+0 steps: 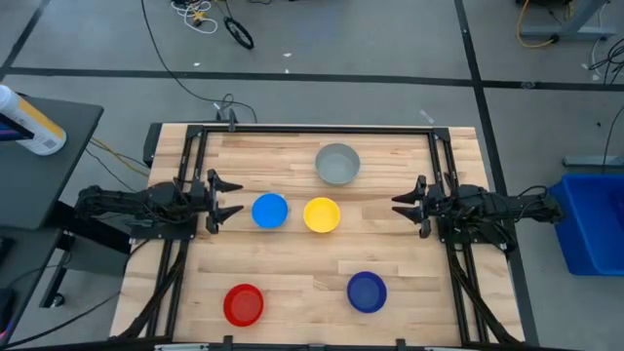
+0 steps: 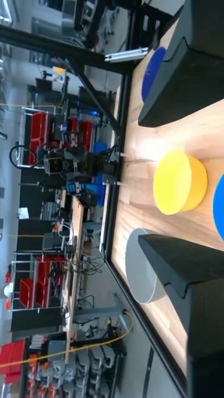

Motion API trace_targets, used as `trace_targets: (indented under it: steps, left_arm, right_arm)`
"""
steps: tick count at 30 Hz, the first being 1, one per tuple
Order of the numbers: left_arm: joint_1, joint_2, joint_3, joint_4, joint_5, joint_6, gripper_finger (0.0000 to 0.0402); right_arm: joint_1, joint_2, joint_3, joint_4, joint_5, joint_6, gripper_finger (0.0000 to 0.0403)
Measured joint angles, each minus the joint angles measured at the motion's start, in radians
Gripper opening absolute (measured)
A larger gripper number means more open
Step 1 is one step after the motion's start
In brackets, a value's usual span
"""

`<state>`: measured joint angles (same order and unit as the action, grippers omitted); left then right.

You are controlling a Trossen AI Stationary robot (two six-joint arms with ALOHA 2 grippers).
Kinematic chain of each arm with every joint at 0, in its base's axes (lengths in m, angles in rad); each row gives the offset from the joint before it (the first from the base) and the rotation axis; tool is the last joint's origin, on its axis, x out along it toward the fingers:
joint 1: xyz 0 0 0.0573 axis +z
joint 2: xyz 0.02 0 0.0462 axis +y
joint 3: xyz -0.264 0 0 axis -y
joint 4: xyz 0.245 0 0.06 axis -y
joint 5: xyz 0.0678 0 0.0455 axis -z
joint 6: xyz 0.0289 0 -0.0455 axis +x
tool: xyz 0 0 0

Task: Nest bowls inside each other
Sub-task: Stack the dark blue bowl on the gray bowl

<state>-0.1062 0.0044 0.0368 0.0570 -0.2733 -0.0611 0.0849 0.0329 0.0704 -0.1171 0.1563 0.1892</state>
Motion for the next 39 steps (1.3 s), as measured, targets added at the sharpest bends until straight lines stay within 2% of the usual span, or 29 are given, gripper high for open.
trace_targets:
  steps: [5,10,16,24,27,31,35,39]
  left_arm:
    - [0.000,0.000,0.000,0.000,0.004,0.017,0.0307]
    - [0.000,0.000,0.000,-0.001,0.005,0.017,0.0307]
    - [0.000,0.000,0.000,-0.013,0.005,0.017,0.0307]
    - [0.000,0.000,0.000,-0.016,0.004,0.022,0.0307]
    - [0.000,0.000,-0.001,-0.016,0.004,0.022,0.0307]
    - [0.000,0.000,-0.001,-0.016,0.002,0.025,0.0307]
    - [0.000,0.000,-0.001,-0.019,0.001,0.028,0.0306]
    - [0.000,0.000,-0.001,-0.026,0.001,0.028,0.0306]
  right_arm:
    - [0.000,0.072,0.000,0.072,0.011,-0.037,0.0157]
    - [0.000,0.198,0.000,0.179,0.051,-0.066,0.0168]
    - [0.000,0.412,0.000,0.394,0.050,-0.053,0.0193]
    - [0.000,0.733,0.004,0.677,0.022,-0.006,0.0254]
    - [0.000,0.852,0.061,0.728,-0.015,-0.012,0.0264]
    - [0.000,1.006,0.207,0.722,-0.050,-0.057,0.0265]
    - [0.000,1.154,0.356,0.681,-0.107,-0.093,0.0261]
    - [-0.001,1.273,0.452,0.608,-0.105,-0.100,0.0260]
